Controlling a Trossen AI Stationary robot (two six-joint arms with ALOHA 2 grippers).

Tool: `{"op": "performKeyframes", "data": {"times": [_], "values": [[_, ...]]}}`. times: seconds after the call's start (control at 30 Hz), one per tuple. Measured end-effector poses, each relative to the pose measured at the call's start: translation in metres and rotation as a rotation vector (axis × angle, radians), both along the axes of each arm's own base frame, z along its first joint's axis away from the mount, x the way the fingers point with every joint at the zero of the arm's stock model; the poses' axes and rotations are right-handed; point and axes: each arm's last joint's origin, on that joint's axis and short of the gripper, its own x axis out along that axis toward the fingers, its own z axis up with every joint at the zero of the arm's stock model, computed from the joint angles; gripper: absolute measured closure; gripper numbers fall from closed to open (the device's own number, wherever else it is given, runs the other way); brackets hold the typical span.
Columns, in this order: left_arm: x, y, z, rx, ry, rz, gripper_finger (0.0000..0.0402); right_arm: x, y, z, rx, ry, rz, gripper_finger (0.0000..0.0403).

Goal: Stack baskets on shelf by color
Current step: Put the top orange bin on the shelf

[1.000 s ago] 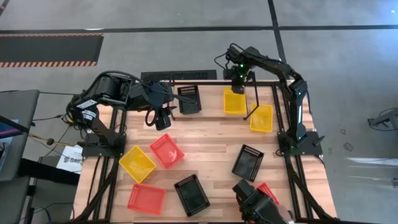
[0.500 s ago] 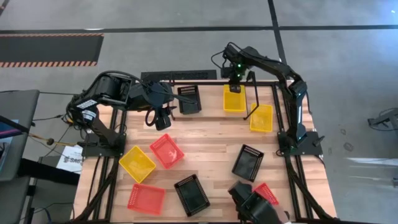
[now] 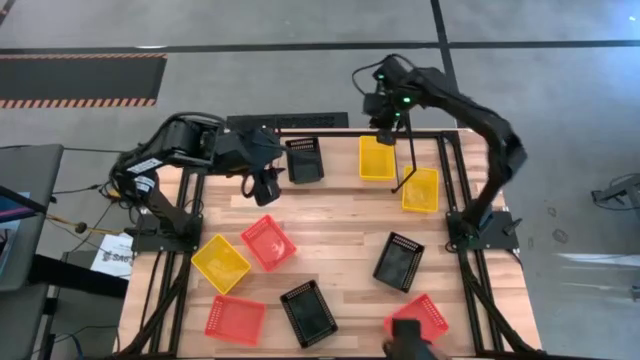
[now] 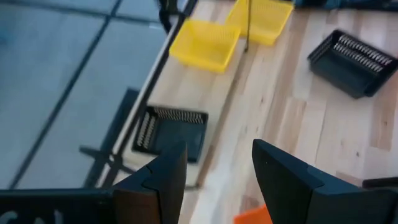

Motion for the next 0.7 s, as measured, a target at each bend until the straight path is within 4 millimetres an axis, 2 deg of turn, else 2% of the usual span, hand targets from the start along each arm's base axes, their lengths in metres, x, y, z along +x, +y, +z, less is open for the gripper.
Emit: {"op": "performKeyframes", "data": {"times": [0.17,0.37,0.53,0.7], "values": [[0.001,0.009,-0.028,-0.037,0.094,0.092,0.0231,-0.031,0.052,0.055,-0.075,-0.145,0.006,0.0315],[-0.025,0.016,-0.074,-0.136,0.18,0.338,0.0231,-0.078,0.108,0.103,-0.123,-0.344,-0.01,0.0314],[-0.059,0.014,-0.108,-0.212,0.203,0.513,0.0231,-0.108,0.139,0.124,-0.128,-0.478,-0.02,0.0314],[-0.073,0.01,-0.145,-0.354,0.188,0.535,0.0231,-0.115,0.151,0.13,-0.09,-0.539,-0.029,0.0314]]}}
